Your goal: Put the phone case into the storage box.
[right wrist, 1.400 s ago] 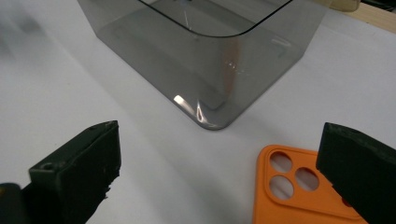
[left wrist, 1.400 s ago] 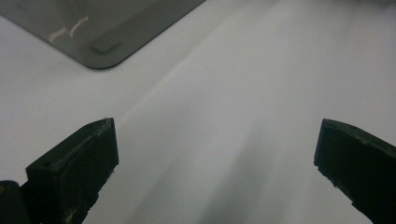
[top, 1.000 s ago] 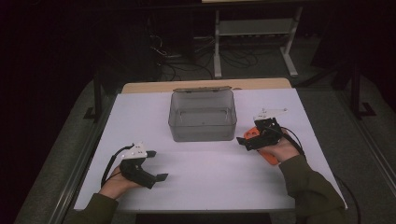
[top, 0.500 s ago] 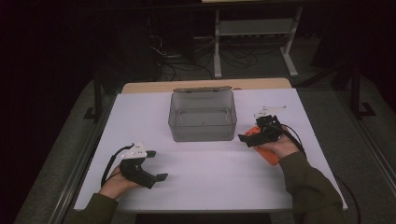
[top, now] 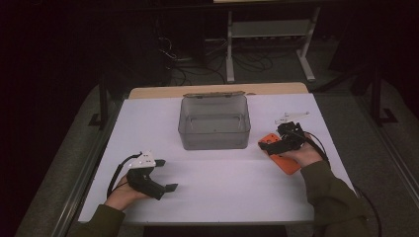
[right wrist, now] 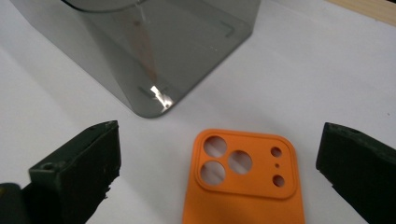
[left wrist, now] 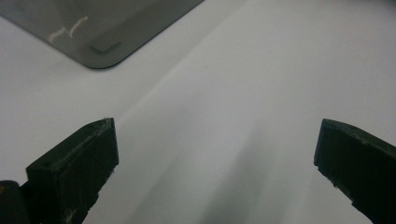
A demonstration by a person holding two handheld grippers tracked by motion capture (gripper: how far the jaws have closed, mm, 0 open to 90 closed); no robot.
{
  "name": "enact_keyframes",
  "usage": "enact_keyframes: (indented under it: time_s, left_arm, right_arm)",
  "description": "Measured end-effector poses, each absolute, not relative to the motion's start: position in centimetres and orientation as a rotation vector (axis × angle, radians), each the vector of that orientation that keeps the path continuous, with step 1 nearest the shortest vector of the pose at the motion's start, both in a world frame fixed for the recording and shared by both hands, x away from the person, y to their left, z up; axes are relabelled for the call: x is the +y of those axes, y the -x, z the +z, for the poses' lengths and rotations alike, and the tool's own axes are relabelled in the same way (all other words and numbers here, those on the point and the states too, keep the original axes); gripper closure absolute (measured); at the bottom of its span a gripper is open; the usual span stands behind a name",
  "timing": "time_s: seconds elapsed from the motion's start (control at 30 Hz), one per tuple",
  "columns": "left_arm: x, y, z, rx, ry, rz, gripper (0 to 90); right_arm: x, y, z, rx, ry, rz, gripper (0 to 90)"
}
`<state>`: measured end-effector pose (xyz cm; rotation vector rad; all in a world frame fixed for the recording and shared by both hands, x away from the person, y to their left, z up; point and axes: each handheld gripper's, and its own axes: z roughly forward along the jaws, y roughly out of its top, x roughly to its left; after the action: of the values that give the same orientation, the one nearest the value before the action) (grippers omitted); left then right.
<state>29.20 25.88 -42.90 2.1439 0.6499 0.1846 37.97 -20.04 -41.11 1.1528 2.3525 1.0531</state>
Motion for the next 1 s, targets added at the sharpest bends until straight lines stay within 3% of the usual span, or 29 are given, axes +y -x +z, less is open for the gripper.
enact_keyframes:
  time_s: [1.0]
  left_arm:
    - [25.9, -29.2, -42.9, 0.649, -2.141, 0.185, 0.0]
  right_arm:
    - [-23.5, -37.5, -41.9, 2.374, -1.254, 0.947, 0.0]
